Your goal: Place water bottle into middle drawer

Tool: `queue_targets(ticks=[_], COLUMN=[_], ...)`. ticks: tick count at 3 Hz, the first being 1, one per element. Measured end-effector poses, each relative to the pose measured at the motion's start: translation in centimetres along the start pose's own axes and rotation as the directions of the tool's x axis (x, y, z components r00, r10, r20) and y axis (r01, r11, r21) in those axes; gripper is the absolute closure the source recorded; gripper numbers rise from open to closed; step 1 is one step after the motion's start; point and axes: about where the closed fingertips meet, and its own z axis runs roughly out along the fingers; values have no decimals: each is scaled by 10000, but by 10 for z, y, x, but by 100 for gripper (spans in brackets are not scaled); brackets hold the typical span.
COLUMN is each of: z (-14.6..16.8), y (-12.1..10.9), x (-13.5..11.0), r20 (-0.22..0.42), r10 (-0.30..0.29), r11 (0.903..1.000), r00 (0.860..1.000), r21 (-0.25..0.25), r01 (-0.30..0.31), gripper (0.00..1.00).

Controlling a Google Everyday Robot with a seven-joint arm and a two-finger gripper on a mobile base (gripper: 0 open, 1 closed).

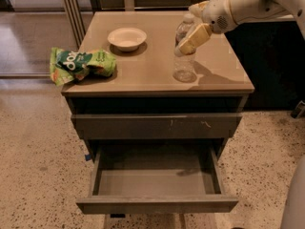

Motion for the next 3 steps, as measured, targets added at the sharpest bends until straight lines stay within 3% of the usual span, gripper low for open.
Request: queue_targets(ticks=[1, 2, 3], z=[3, 3, 3], y=[0, 0, 0], x=[-1, -1, -1], r20=[6, 6, 6], r10=[-5, -5, -5], r11=[10000, 10000, 10000], r00=[10000, 10000, 10000], r21=[-41, -42, -43], r01=[5, 5, 5], gripper=[14, 45, 69])
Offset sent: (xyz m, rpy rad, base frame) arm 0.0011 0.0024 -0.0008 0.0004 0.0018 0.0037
